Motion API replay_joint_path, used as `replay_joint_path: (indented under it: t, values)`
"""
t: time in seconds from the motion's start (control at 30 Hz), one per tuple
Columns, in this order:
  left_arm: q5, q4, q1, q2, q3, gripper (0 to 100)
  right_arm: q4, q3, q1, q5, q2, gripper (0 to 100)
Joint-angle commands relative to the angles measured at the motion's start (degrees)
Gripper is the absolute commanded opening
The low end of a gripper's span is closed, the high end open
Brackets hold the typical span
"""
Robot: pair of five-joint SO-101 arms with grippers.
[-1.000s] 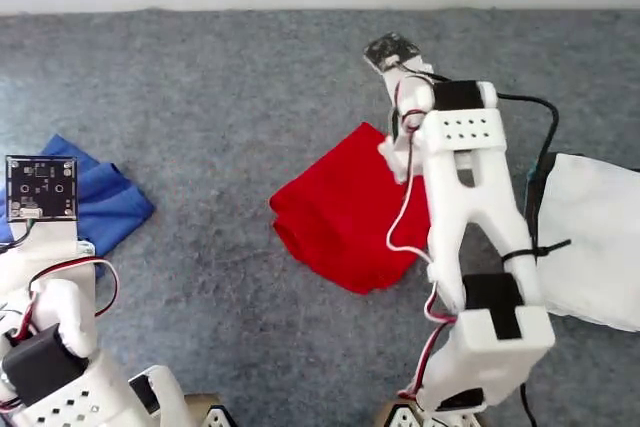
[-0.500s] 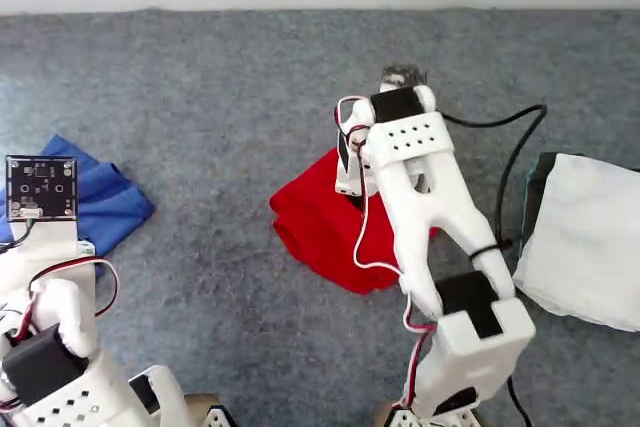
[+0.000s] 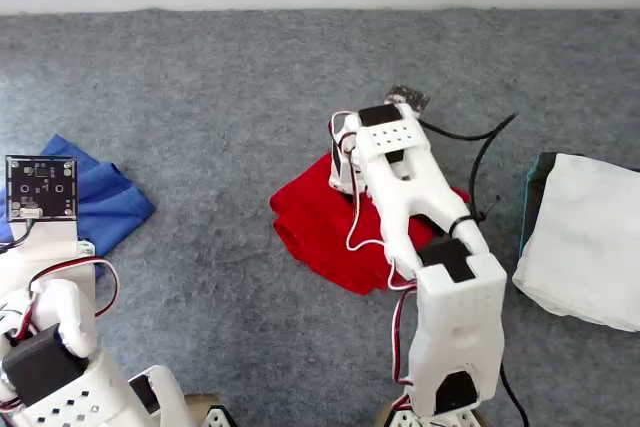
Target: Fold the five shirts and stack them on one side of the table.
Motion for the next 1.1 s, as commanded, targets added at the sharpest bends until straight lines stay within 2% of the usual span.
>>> replay_joint_path:
  t: [0.0, 0.2, 0.27, 0.37, 0.57, 0.6, 0.67, 0.87, 1.07]
  values:
    - [-0.5, -1.1, -0.4, -0.2, -0.2, 2, -0.8, -1.4, 0.8, -1.5, 1.8, 54.5]
    - [-0.5, -1.1, -0.4, -0.2, -0.2, 2, -0.1, -1.3, 2.5, -2.1, 7.8, 54.3]
    - [-0.5, -1.1, -0.4, -0.2, -0.2, 2, 0.7, -1.5, 3.3, -2.1, 8.5, 51.3]
    - [-0.5, -1.1, -0.4, -0.2, -0.2, 2, 0.8, -1.5, 3.3, -1.8, 8.2, 38.5]
    - [-0.5, -1.1, -0.4, -0.2, -0.2, 2, 0.9, -1.5, 3.3, -0.8, 8.2, 2.0]
    - [-0.6, -1.1, -0.4, -0.2, -0.2, 2, 0.9, -1.5, 3.3, 0.4, 8.2, 0.2]
    - [-0.6, -1.1, -0.4, -0.2, -0.2, 2, 1.2, -1.5, 3.5, 1.8, 8.2, 4.1]
    - [-0.6, -1.2, -0.4, -0.1, 0.0, 2, 2.5, -1.5, 5.8, 9.1, 6.9, 0.9]
    - [-3.3, -5.5, -0.5, -0.2, 3.1, 2, 7.3, -1.3, 5.8, 17.8, -3.1, 0.9]
